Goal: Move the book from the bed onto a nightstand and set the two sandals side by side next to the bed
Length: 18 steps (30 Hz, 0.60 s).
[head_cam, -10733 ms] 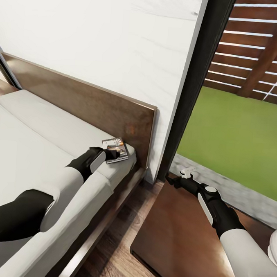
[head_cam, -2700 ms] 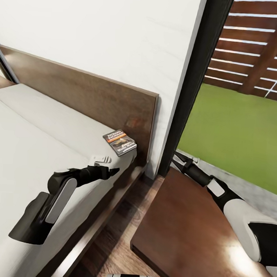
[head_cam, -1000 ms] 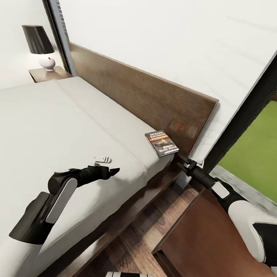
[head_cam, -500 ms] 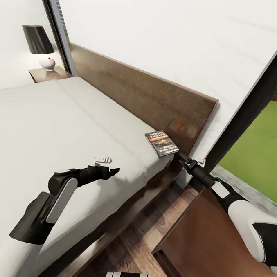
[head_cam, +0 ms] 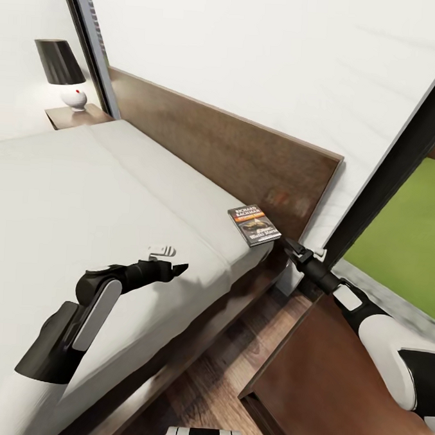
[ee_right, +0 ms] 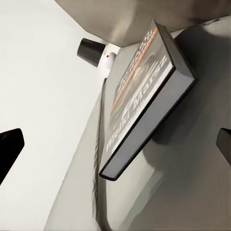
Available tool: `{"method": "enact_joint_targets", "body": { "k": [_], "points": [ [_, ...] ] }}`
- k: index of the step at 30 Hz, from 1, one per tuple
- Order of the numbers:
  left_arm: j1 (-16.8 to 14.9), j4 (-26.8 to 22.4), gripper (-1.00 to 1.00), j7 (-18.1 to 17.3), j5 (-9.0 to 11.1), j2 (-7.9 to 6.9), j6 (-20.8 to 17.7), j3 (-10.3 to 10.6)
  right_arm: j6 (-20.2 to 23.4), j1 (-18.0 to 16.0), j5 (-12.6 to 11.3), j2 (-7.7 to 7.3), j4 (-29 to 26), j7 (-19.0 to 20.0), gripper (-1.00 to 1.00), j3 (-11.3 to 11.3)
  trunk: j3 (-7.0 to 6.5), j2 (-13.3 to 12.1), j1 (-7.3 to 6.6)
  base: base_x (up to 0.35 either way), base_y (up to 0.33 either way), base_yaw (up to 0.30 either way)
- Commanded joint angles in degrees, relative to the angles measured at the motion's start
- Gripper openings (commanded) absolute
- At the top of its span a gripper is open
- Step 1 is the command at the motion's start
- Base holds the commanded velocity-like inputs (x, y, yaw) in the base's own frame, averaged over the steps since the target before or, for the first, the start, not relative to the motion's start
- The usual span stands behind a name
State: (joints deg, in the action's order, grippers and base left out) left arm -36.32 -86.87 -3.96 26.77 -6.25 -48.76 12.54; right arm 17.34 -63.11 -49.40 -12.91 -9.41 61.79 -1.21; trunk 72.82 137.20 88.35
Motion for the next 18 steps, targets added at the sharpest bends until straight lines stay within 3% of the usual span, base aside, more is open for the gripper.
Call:
{"method": "enact_joint_targets", "body": {
  "k": [1, 18],
  "points": [
    [0.02, 0.16, 1.00, 0.18, 0.44, 0.00, -0.20, 0.03, -0.03, 0.00, 0.00, 0.00, 0.00, 0.00, 1.00, 0.03, 0.03, -0.01, 0.01, 0.000, 0.000, 0.044],
    [0.02, 0.39, 1.00, 0.18, 0.44, 0.01, -0.19, 0.03, -1.47, 0.00, 0.00, -0.76, 0.01, 0.00, 1.00, 0.51, 0.34, -0.01, 0.01, 0.000, 0.000, 0.067]
  ]
}}
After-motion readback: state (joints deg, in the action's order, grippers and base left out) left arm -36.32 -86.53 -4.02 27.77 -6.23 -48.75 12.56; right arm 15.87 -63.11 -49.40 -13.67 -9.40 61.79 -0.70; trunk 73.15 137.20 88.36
